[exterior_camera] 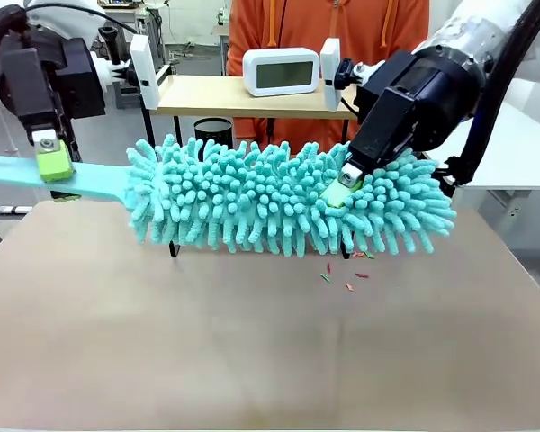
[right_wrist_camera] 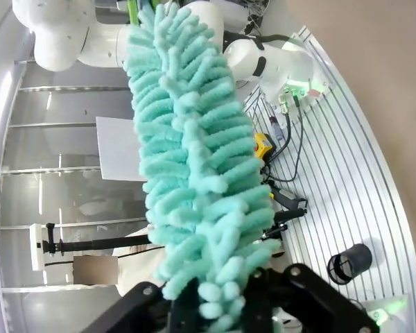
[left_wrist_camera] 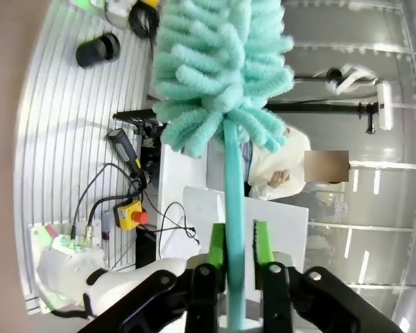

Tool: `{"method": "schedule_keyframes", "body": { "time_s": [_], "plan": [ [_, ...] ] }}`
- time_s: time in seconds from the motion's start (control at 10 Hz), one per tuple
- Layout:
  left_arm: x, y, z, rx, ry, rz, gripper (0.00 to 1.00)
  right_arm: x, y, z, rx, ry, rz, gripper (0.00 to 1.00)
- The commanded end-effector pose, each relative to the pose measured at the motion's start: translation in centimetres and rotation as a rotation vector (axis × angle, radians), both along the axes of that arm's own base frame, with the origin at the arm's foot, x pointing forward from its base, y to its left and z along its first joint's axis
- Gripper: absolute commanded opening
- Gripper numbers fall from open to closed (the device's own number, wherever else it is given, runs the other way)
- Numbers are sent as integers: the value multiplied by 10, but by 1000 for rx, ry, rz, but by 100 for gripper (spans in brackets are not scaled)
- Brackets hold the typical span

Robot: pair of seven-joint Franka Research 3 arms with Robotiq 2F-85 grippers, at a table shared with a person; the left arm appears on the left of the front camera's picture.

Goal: Clean the shelf.
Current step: Hand the Duster back to the human.

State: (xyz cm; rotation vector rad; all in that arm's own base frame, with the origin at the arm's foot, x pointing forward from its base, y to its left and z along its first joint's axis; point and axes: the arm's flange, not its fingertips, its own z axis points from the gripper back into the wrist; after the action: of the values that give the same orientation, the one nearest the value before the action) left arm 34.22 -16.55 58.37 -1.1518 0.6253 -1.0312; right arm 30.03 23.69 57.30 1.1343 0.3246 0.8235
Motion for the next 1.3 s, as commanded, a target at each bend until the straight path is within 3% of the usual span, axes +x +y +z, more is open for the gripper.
{"method": "schedule_keyframes", "body": {
  "time_s": [0.0,0.1,0.2,0.4,0.5,0.6,0.7,0.9,1.0,1.2],
  "plan": [
    [5,14,16,-75,-10,60,100,-2,-9,-3,18,-12,0,0],
    [11,37,21,-144,-19,163,71,-3,-14,-2,23,-9,-12,0],
    [21,69,25,-216,-30,297,100,0,-21,-1,42,-3,-21,0],
    [41,154,23,-376,-123,866,100,3,-48,11,93,-18,-80,0],
    [45,195,17,-424,-184,1175,100,-2,-76,30,160,-81,-152,0],
    [47,215,6,-483,-158,1287,100,-8,-102,46,233,-143,-231,0],
    [53,228,-5,-490,-144,1345,100,-20,-134,64,325,-212,-315,0],
    [67,236,-30,-521,-84,1394,100,-37,-208,77,403,-325,-732,0],
    [72,235,-37,-526,-83,1395,100,-38,-243,65,434,-308,-937,0],
    [77,228,-45,-510,-68,1359,100,-35,-300,17,522,-159,-1196,0]
  ]
}}
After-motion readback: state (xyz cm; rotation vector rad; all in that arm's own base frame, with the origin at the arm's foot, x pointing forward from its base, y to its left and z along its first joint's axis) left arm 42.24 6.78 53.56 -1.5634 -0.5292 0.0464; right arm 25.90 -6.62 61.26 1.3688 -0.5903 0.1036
